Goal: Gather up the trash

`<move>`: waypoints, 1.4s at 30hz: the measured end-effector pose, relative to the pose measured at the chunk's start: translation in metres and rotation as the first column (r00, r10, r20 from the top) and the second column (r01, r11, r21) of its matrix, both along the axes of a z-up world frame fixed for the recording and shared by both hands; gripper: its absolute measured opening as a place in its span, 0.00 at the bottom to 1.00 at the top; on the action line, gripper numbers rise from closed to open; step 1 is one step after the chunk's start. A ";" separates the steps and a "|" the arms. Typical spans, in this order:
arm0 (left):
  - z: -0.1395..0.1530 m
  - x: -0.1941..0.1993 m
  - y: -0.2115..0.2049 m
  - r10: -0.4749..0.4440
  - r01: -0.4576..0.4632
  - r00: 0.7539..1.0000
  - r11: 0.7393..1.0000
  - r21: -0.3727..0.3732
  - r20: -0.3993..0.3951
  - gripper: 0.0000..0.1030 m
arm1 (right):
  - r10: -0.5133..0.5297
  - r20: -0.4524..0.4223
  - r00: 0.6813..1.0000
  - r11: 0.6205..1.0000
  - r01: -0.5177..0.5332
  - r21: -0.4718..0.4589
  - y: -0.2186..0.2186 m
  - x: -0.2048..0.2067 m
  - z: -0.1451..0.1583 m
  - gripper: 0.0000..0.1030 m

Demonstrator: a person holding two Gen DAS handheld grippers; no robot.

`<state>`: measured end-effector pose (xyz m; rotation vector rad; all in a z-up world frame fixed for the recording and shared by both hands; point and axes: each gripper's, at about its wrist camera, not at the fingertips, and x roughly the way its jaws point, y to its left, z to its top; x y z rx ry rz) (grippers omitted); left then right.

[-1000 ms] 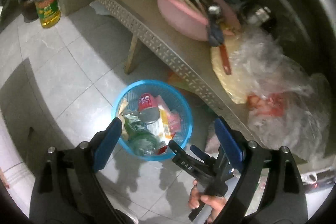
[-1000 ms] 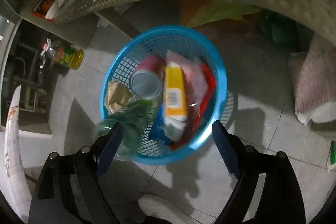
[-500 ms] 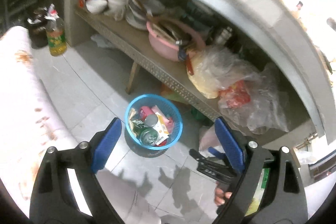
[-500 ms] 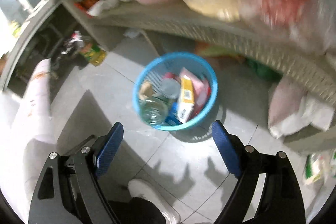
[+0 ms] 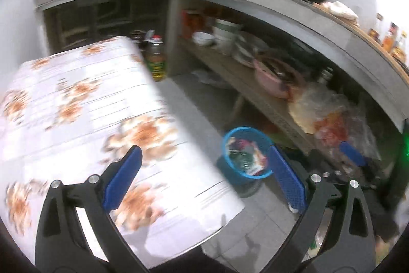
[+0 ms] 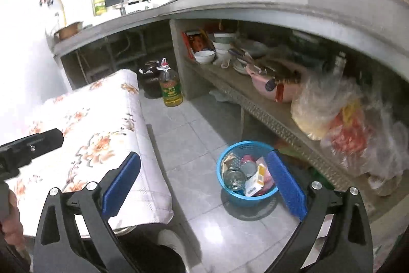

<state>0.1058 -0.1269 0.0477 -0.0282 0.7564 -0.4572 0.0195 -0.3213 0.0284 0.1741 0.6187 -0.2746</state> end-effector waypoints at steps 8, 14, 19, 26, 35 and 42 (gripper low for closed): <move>0.010 -0.043 0.030 0.180 -0.188 0.975 0.981 0.051 0.133 0.92 | -0.022 -0.003 1.000 0.994 0.022 -0.110 0.034 -0.028 0.010 0.94; 0.010 -0.056 0.040 0.246 -0.248 0.966 0.968 0.027 0.076 0.92 | -0.090 0.023 0.996 0.992 0.092 -0.081 0.032 -0.049 0.012 0.94; -0.010 -0.057 0.025 0.249 -0.248 0.968 0.961 0.123 0.009 0.92 | -0.137 -0.054 0.989 0.989 0.134 -0.065 0.018 -0.049 0.005 0.94; -0.038 -0.060 0.020 0.258 -0.241 0.964 0.948 0.209 -0.059 0.92 | -0.182 -0.145 0.972 0.983 0.178 -0.043 0.003 -0.048 -0.016 0.94; -0.033 -0.060 0.032 0.312 -0.295 0.949 0.928 0.228 -0.043 0.92 | -0.185 -0.168 0.968 0.982 0.179 -0.051 -0.002 -0.046 -0.021 0.94; -0.030 -0.065 0.036 0.317 -0.299 0.948 0.921 0.248 -0.033 0.92 | -0.162 -0.172 0.972 0.987 0.157 -0.046 0.002 -0.044 -0.023 0.94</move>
